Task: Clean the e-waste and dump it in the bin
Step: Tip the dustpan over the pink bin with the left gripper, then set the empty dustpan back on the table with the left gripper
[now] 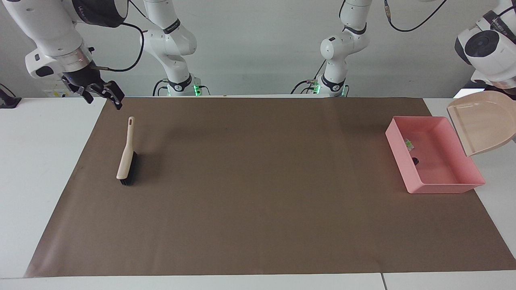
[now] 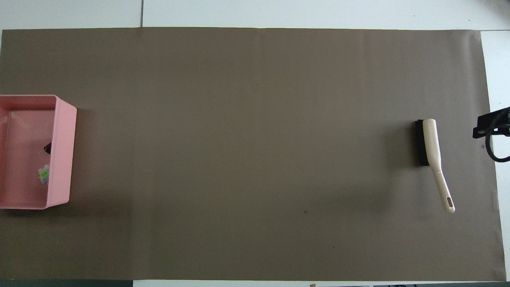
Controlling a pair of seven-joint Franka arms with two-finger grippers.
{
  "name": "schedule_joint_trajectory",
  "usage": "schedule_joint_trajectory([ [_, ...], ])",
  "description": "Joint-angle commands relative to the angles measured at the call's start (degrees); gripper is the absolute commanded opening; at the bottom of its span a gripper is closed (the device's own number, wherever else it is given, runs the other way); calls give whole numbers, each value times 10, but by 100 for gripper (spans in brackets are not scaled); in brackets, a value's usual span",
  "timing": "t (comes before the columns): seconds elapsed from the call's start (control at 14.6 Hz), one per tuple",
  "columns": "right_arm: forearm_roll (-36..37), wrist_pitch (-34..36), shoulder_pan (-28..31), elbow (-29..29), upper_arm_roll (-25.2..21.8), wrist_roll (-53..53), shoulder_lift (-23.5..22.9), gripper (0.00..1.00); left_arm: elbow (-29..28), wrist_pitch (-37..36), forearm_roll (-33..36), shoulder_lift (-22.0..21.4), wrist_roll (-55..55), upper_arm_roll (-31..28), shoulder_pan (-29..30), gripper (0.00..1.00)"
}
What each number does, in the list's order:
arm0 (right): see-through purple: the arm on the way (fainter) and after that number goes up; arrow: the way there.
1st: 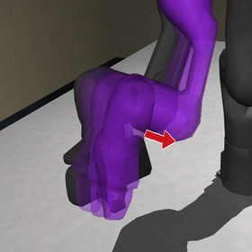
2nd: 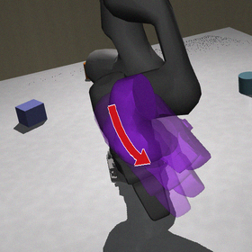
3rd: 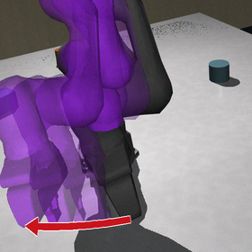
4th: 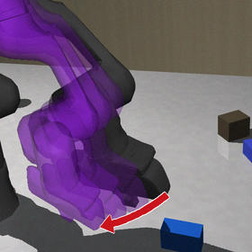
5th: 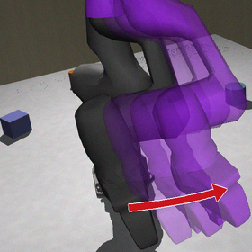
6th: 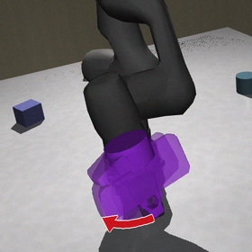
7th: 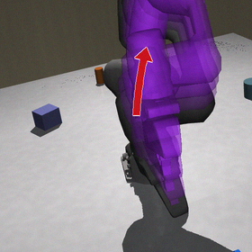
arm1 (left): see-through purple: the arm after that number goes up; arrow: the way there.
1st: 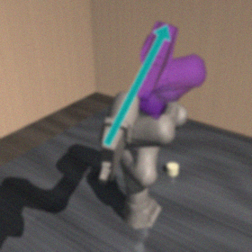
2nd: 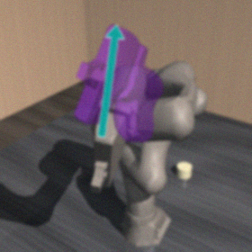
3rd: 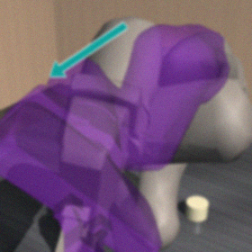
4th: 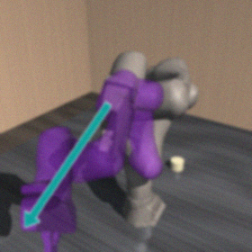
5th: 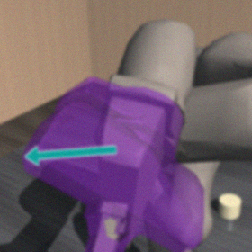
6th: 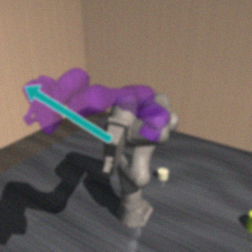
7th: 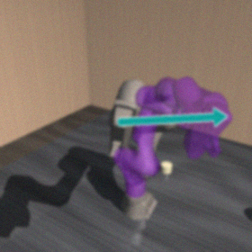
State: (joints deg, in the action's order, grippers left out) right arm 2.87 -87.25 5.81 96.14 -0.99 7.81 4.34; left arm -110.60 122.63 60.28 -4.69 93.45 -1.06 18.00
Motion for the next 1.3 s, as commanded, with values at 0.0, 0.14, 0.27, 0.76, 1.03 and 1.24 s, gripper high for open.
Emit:
schedule_joint_trajectory([
  [0.0, -10, 10, 3, -11, 1, 8, -4, 100, -10, -63, -63, -18, 4, 0, -57, 0],
  [0.14, -10, 9, -4, -11, 1, 8, -4, 100, -23, -76, -127, -25, 2, 0, -88, 0],
  [0.27, -9, 8, -8, -12, 1, 8, -5, 100, -33, -85, -211, -30, -3, -1, -114, 0],
  [0.76, -10, 11, -88, -12, -80, 7, -4, 100, -153, -80, -323, -47, -182, -1, -282, 0],
  [1.03, -10, 12, -82, -12, -73, 7, -4, 100, -180, -35, -329, 1, -303, -1, -371, 0],
  [1.24, -10, 14, -74, -12, -63, 5, -4, 100, -194, -13, -329, 21, -313, -1, -383, 0],
])
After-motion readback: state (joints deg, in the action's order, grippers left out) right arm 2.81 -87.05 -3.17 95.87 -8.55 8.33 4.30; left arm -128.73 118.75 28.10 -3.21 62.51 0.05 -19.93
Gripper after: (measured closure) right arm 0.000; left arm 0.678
